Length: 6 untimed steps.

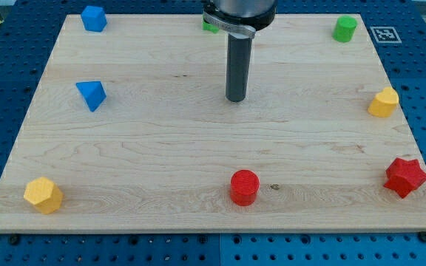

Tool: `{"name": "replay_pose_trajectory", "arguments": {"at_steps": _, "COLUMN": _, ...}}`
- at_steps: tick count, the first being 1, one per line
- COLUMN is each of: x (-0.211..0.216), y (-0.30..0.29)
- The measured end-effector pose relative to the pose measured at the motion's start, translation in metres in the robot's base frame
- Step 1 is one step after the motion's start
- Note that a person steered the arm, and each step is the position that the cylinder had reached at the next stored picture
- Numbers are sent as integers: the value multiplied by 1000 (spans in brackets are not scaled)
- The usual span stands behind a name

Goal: Move the red star closer to the yellow heart

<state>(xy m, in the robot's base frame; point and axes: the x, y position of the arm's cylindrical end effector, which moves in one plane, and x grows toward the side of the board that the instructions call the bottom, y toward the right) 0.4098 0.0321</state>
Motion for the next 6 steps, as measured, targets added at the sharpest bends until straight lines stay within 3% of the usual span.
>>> {"name": "replay_pose_trajectory", "arguments": {"at_steps": 1, "x": 1, "y": 2}}
{"name": "replay_pose_trajectory", "arguments": {"at_steps": 2, "x": 25, "y": 21}}
{"name": "replay_pose_trajectory", "arguments": {"at_steps": 4, "x": 114, "y": 59}}
{"name": "replay_pose_trajectory", "arguments": {"at_steps": 6, "x": 142, "y": 82}}
